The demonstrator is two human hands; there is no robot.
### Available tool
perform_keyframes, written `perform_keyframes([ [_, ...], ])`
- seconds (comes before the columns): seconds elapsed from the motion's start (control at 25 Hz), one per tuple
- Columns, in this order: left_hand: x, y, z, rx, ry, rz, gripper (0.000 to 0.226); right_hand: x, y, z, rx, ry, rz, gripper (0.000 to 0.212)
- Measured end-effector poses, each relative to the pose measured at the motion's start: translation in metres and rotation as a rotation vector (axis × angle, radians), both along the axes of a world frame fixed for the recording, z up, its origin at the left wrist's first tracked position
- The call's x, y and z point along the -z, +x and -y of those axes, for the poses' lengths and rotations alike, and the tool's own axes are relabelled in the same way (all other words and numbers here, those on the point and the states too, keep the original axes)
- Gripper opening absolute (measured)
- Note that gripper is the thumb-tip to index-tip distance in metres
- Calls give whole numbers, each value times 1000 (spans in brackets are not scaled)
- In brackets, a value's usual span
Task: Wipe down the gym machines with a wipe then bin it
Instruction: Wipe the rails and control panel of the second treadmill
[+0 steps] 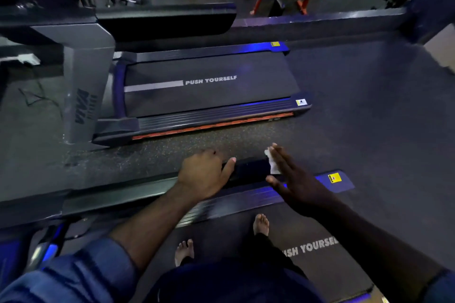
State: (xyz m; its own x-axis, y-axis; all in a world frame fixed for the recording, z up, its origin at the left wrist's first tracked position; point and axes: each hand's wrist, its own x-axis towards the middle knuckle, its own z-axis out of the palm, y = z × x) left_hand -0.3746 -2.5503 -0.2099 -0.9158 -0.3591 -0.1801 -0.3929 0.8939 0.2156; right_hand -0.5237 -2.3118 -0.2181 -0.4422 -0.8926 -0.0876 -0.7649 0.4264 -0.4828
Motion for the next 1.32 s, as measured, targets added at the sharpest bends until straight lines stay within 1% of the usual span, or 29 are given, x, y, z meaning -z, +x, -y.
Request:
perform_keyframes([
  [0.08, 0, -2, -7, -62, 17, 14, 62, 2, -17, -3, 159, -113, 298, 67],
  [0.16, 1, -4, -8, -127, 66, 5, 57, 10, -34, -3, 299, -240, 701, 54],
  [0.2, 0, -5, -7, -155, 84, 5, 55, 13, -46, 1, 338, -224, 886, 55],
  [0.24, -4, -6, -7, -171, 88, 18, 54, 17, -59, 7, 346, -167, 997, 62],
  [0.32, -8, -9, -11, -174, 52, 51, 53, 15, -77, 28, 298, 47, 1097, 77],
  [0.36, -8, -10, -12, -181, 32, 71, 53, 10, -83, 40, 242, 162, 1107, 79],
  [0.4, -10, -12, -14, -197, 22, 94, 53, 9, -90, 50, 172, 253, 1049, 74],
  [0.48, -11, -14, -13, -224, 22, 133, 50, 1, -101, 61, 65, 332, 921, 60],
  [0.52, -10, -14, -11, -231, 19, 144, 48, 0, -105, 63, 45, 338, 919, 59],
  [0.6, -10, -14, -10, -236, 23, 156, 46, 5, -105, 68, 57, 345, 943, 79],
  [0.64, -10, -15, -9, -231, 25, 159, 46, 9, -102, 73, 25, 374, 936, 87],
  [0.68, -9, -15, -9, -222, 27, 161, 46, 9, -96, 79, -11, 420, 930, 84],
  [0.76, -10, -16, -7, -195, 33, 184, 46, 1, -91, 82, -46, 471, 961, 64],
  [0.84, -9, -16, -5, -178, 27, 176, 42, -1, -99, 79, -116, 484, 1008, 59],
  [0.92, -6, -14, -5, -170, 37, 137, 37, -2, -97, 83, -151, 542, 967, 66],
  [1.0, -2, -12, -5, -166, 42, 124, 33, -4, -89, 97, -200, 626, 839, 84],
  [1.04, -2, -12, -4, -166, 51, 124, 33, -9, -84, 103, -248, 654, 782, 88],
  [1.08, -2, -12, -4, -169, 56, 126, 32, -19, -82, 109, -295, 657, 786, 85],
  [1.16, -6, -13, -3, -184, 49, 147, 34, -32, -89, 107, -285, 677, 935, 77],
  [1.2, -9, -14, -3, -195, 52, 173, 37, -28, -96, 105, -289, 714, 971, 79],
  [1.28, -10, -14, -6, -222, 61, 221, 44, -16, -92, 114, -244, 842, 901, 103],
  [1.32, -10, -13, -5, -237, 62, 231, 48, -12, -88, 125, -234, 900, 875, 110],
])
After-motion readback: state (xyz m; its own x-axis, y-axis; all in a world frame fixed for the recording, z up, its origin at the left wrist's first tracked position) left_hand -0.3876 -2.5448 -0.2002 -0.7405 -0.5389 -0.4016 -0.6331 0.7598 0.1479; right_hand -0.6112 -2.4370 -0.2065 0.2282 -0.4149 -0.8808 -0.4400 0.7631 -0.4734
